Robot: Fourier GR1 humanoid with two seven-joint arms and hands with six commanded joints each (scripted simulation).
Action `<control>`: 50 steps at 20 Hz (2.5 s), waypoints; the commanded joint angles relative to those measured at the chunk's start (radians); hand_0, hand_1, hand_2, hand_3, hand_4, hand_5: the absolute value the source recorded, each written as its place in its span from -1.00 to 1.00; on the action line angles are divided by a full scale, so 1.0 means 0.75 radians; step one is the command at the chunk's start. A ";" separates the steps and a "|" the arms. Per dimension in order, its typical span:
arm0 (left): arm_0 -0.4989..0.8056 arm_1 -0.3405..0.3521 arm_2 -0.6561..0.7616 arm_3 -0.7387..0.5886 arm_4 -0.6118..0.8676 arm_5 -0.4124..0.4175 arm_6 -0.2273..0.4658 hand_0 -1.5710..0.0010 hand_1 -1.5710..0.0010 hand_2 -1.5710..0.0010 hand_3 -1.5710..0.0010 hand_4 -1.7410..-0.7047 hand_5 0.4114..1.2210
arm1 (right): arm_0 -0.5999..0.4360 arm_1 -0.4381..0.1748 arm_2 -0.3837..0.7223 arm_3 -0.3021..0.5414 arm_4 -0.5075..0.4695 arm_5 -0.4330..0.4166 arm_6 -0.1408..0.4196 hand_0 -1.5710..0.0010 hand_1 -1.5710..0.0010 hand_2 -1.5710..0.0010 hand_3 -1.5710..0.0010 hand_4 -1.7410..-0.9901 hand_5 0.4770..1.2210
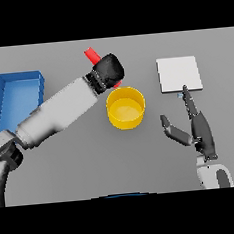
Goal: Pick up the red beaker and tilt it to pour out 1 green nut into yellow bowl. Pick up the yellow bowl and place it on the metallic measuring scale.
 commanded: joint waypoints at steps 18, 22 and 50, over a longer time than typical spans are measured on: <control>-0.281 -0.055 -0.450 0.077 -0.204 0.048 -0.126 -1.00 -1.00 -1.00 -1.00 -0.96 1.00 | 0.015 0.004 -0.008 -0.009 -0.006 -0.009 -0.012 1.00 1.00 1.00 1.00 0.57 -0.57; -0.459 -0.013 -0.446 0.164 -0.188 0.071 -0.153 -1.00 -1.00 -1.00 -1.00 -0.96 1.00 | 0.021 0.014 0.006 -0.010 -0.004 -0.004 -0.037 1.00 1.00 1.00 1.00 0.57 -0.54; 0.079 0.581 0.727 0.499 1.538 0.707 0.536 -1.00 -1.00 -1.00 -0.82 -1.00 1.00 | -0.064 -0.018 0.013 0.046 -0.038 0.055 -0.072 1.00 1.00 1.00 1.00 0.46 -0.39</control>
